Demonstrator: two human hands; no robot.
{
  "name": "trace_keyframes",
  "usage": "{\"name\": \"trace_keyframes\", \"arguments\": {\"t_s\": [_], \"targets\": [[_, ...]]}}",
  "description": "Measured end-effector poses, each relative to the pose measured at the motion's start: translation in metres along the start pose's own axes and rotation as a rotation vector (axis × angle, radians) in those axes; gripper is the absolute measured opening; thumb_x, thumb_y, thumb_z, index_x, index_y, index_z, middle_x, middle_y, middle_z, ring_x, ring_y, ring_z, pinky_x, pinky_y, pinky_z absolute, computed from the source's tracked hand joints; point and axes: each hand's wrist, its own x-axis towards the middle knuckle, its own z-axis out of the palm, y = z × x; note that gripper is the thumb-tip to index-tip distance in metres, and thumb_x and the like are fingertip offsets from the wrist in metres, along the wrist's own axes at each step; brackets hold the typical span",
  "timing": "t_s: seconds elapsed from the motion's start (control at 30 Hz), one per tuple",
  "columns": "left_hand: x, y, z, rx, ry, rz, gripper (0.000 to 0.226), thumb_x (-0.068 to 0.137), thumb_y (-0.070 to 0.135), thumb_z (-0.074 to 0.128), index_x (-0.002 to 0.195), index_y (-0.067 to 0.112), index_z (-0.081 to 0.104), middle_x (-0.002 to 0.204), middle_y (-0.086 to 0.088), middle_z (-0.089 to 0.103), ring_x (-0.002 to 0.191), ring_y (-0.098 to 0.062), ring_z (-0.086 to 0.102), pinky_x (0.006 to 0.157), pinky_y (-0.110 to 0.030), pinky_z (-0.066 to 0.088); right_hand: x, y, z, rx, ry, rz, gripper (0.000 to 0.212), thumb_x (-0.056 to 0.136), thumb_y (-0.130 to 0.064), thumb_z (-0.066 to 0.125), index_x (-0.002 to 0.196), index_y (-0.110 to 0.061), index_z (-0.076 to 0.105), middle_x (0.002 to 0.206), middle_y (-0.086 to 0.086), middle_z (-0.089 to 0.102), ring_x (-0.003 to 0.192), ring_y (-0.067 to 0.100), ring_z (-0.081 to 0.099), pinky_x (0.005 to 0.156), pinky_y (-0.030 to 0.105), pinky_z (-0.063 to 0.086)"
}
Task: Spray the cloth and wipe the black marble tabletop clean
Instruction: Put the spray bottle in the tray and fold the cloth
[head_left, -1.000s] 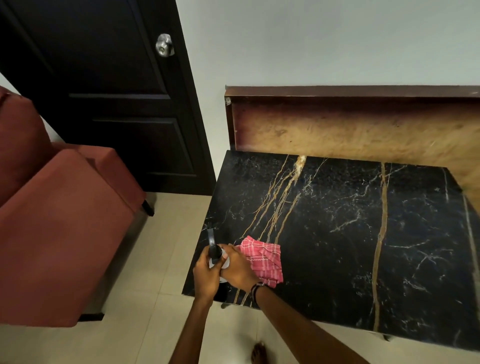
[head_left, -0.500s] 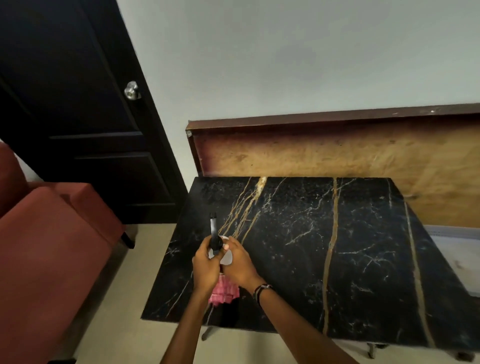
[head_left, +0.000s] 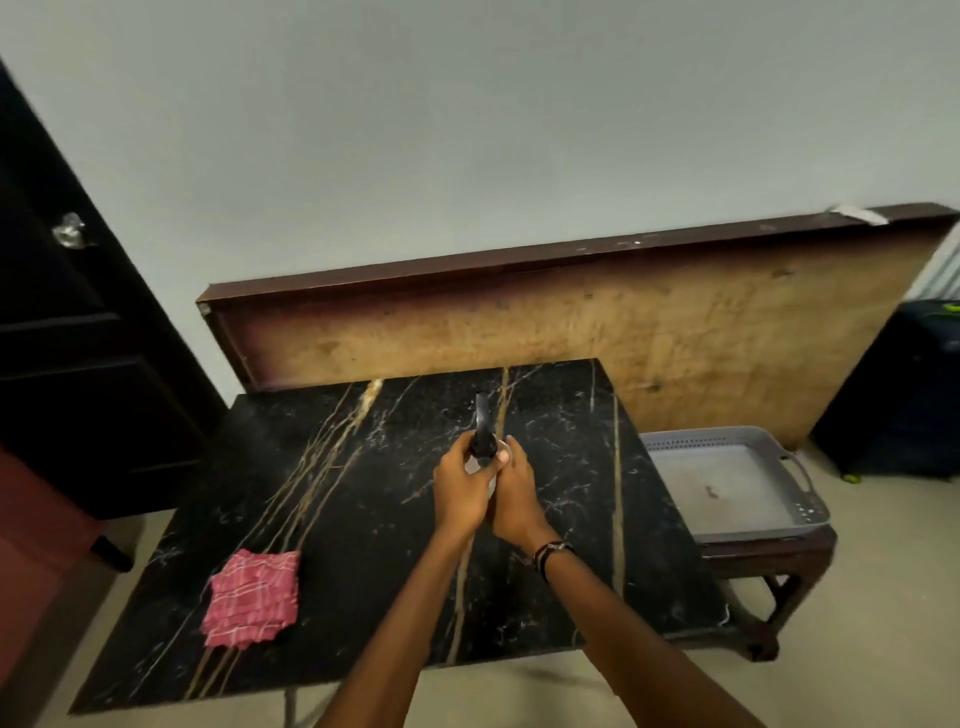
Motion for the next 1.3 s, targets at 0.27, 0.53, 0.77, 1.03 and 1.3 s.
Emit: {"name": "trace_keyframes", "arguments": {"t_s": [0.27,0.53,0.77,1.03,1.3], "targets": [[0.021,0.012,0.116,-0.007,-0.185,0.023,0.03,0.082,0.027,0.068,0.112,0.027,0.061,0.116,0.0,0.067,0.109,-0.015,0.06,0.09,-0.03,0.049,0.015,0.082,-0.088,-0.218,0.336,0.04,0.012,0.097,-0.036,0.051,0.103,-0.045,0.051,0.115,-0.007,0.058,0.093,0.001,0.058,0.074,0.021,0.046],[0.059,0.006,0.218,0.077,-0.386,-0.006,0.053,0.075,0.037,0.072,0.124,0.03,0.054,0.147,-0.002,0.042,0.135,-0.023,0.038,0.109,-0.047,0.036,0.039,0.146,-0.172,-0.036,0.388,0.173,0.048,0.078,-0.024,0.073,0.122,-0.015,0.053,0.12,0.007,0.057,0.11,0.018,0.056,0.093,0.037,0.05],[0.072,-0.021,0.3,-0.011,-0.659,-0.236,0.056,0.084,0.023,0.066,0.134,0.02,0.041,0.131,-0.003,0.051,0.117,-0.02,0.053,0.096,-0.032,0.049,0.051,0.233,-0.23,-0.096,0.296,0.227,0.061,0.069,-0.015,0.084,0.121,0.0,0.055,0.117,0.02,0.055,0.105,0.032,0.058,0.087,0.036,0.048],[0.096,-0.074,0.407,0.031,-0.55,-0.567,0.062,0.087,0.034,0.061,0.142,0.026,0.033,0.142,-0.009,0.044,0.125,-0.025,0.046,0.102,-0.035,0.042,0.083,0.361,-0.235,-0.198,0.129,0.275,0.064,0.064,-0.016,0.088,0.117,0.004,0.058,0.113,0.024,0.059,0.104,0.038,0.06,0.084,0.035,0.05],[0.119,-0.157,0.471,0.183,-0.577,-0.601,0.064,0.088,0.026,0.059,0.143,0.021,0.026,0.145,-0.01,0.041,0.128,-0.029,0.046,0.103,-0.044,0.045,0.108,0.468,-0.201,-0.211,0.045,0.28,0.051,0.078,-0.022,0.065,0.121,0.005,0.055,0.12,0.025,0.055,0.107,0.033,0.053,0.09,0.024,0.044]]}}
